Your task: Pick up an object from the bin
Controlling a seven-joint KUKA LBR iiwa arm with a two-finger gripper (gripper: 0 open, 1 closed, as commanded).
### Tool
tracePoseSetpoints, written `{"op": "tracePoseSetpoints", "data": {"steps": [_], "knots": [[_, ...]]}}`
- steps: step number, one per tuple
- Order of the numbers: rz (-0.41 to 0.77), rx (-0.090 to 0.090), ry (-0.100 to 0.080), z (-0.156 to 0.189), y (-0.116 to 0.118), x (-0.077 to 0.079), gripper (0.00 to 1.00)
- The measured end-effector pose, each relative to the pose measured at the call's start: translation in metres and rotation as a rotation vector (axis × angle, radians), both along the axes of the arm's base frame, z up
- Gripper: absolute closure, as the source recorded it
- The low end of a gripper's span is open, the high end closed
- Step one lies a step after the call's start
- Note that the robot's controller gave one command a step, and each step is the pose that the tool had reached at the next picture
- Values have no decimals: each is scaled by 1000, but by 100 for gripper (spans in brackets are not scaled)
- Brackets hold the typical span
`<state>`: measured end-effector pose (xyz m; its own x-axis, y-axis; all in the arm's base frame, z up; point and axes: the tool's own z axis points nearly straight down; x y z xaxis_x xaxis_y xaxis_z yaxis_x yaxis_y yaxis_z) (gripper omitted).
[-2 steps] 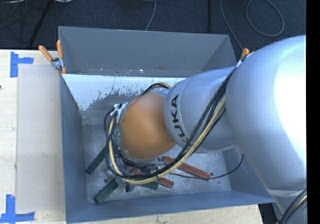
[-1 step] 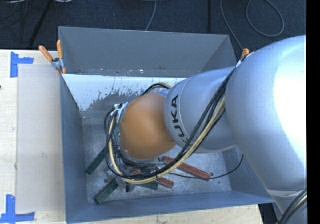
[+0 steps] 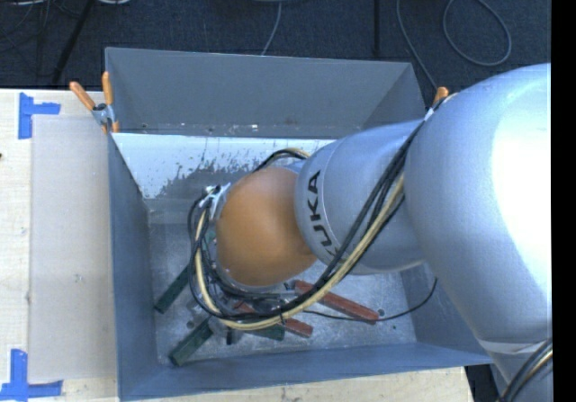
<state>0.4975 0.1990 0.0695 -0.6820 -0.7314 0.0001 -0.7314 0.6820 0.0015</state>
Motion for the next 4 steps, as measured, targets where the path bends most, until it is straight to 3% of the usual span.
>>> {"op": "tracePoseSetpoints", "data": {"steps": [1,2,3,4], "knots": [[-1,0,0,0,0,0,100],[130,-1,-3,3,40,6,100],[154,1,-9,110,14,15,100],[167,2,-11,268,11,24,100]]}}
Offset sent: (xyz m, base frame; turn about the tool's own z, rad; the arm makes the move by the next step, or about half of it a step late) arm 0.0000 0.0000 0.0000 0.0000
